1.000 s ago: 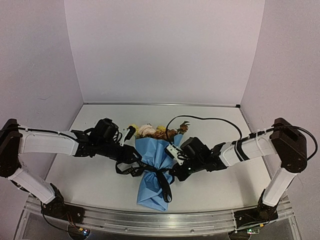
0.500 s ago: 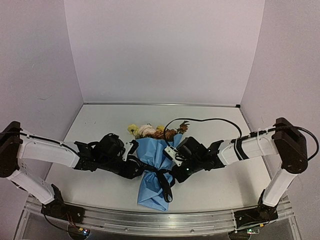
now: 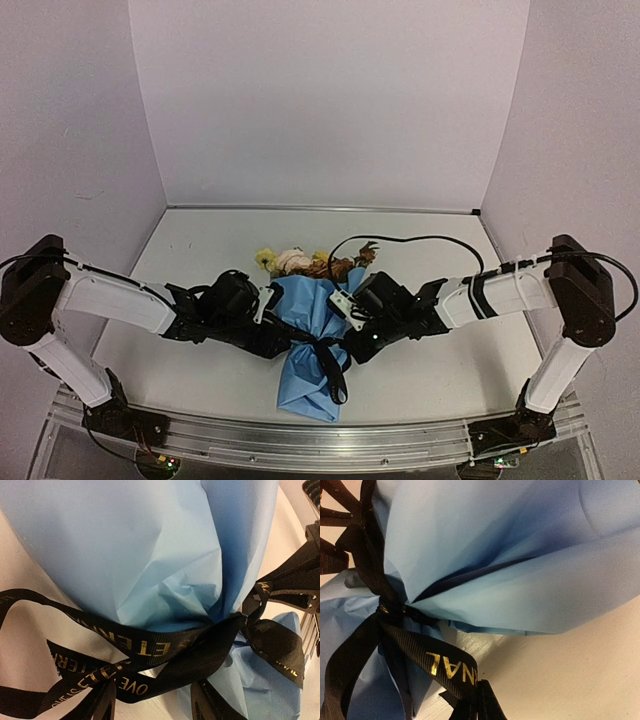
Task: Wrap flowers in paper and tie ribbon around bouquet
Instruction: Tie the half-tied ribbon around the folded bouquet.
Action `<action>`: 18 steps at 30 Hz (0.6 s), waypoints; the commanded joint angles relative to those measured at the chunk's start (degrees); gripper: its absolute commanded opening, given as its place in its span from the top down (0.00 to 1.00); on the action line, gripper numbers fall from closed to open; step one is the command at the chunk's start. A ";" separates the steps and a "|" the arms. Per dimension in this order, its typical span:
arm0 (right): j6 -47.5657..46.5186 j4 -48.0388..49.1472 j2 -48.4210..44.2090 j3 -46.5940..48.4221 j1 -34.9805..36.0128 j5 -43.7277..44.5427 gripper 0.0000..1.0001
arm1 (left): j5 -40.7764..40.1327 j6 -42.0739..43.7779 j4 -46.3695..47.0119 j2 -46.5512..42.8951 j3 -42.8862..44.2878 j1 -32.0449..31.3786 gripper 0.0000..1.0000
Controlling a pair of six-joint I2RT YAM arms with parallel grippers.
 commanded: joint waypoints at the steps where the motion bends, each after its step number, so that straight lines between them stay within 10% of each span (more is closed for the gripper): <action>1: 0.75 -0.34 -1.60 2.30 0.15 1.59 1.00 | -0.11 1.90 3.32 1.98 2.98 0.17 0.56; 9: 1.41 -3.23 -3.12 2.21 0.17 5.23 1.00 | -1.48 -0.06 1.88 -0.29 0.99 0.18 0.99; 18: 4.03 -7.60 -6.68 -1.03 -1.41 8.84 1.00 | -5.26 -3.63 -1.88 -3.06 -2.23 1.36 1.00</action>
